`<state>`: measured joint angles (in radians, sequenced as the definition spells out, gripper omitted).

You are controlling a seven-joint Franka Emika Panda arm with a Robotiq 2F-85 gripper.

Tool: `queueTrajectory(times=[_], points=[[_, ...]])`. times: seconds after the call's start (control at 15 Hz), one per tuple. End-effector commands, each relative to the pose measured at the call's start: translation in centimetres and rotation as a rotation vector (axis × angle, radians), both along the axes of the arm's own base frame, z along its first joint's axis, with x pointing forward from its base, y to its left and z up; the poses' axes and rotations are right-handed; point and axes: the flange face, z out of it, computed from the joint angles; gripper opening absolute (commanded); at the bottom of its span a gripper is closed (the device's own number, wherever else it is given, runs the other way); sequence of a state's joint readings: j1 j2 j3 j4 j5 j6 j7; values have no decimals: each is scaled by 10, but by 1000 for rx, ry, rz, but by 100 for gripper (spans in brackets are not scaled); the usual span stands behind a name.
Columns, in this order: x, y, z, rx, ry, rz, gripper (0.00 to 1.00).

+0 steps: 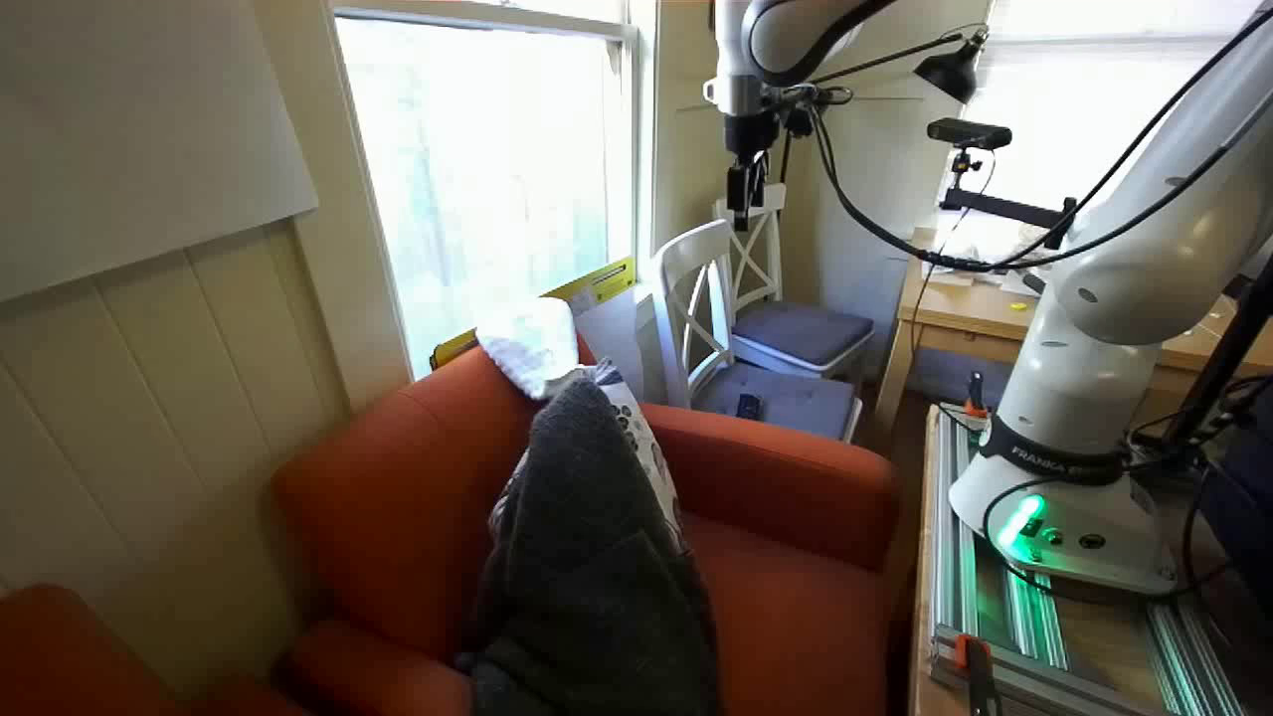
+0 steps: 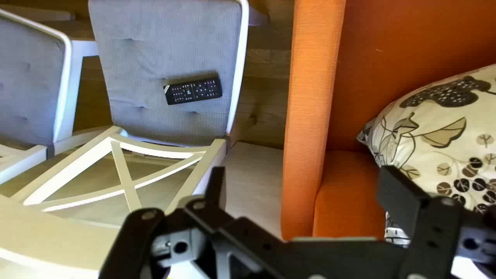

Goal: Use the towel to wipe the window

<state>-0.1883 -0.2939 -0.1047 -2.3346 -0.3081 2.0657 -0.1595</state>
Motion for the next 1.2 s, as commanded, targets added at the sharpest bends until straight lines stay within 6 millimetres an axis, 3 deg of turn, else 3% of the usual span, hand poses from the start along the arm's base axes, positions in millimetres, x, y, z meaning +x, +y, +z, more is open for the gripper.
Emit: queueTrajectory(times=[0.0,0.6,0.73,1.13], points=[[0,0,0,0,1,0,100],[4,2,1,14,-2,7,100],[17,17,3,40,-28,54,100],[75,91,6,111,-143,207,100]])
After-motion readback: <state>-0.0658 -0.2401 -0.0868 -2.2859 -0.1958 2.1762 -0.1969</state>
